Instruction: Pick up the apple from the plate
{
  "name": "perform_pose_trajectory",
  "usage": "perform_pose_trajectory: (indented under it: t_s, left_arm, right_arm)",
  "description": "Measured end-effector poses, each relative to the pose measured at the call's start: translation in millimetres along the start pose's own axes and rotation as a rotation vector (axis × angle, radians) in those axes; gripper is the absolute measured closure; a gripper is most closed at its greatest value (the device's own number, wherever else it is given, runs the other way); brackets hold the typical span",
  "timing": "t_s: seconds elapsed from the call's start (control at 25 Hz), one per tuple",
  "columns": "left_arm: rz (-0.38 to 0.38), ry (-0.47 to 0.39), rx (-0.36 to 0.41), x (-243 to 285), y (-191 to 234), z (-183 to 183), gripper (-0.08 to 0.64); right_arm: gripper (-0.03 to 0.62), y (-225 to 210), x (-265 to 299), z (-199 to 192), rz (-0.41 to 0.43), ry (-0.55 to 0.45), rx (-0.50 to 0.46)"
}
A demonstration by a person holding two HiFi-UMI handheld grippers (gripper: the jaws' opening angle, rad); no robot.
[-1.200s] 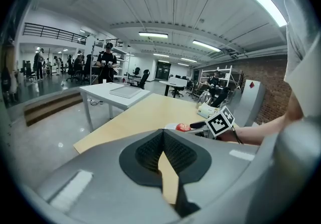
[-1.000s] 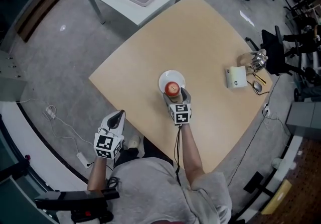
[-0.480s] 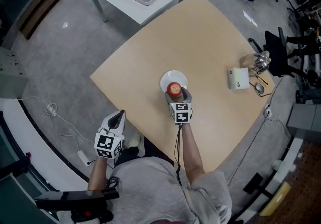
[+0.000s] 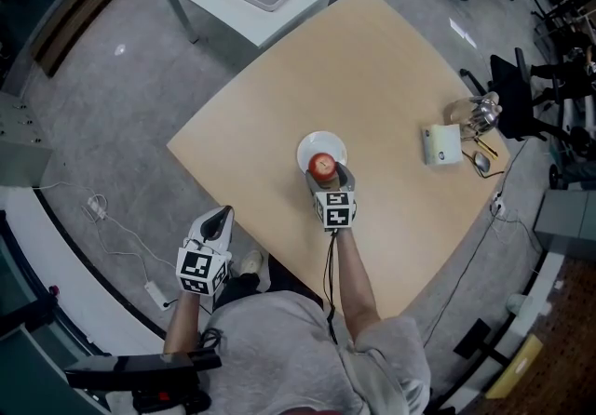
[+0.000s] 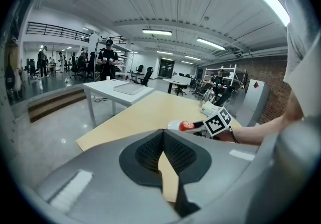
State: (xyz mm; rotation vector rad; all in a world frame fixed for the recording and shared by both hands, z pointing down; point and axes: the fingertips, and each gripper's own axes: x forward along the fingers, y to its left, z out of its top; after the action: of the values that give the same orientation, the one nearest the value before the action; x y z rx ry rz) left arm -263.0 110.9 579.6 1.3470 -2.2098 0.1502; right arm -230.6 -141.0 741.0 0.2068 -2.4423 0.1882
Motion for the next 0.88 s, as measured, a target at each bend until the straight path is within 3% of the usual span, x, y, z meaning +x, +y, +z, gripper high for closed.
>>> perform_pose_trajectory:
  t_s: [0.88]
  left_arm:
    - [-0.028,-0.019,0.031,0,-12,9,0.54]
  right_arm:
    - [0.225,-13,-31,9,-0.041,-0.055,0.031]
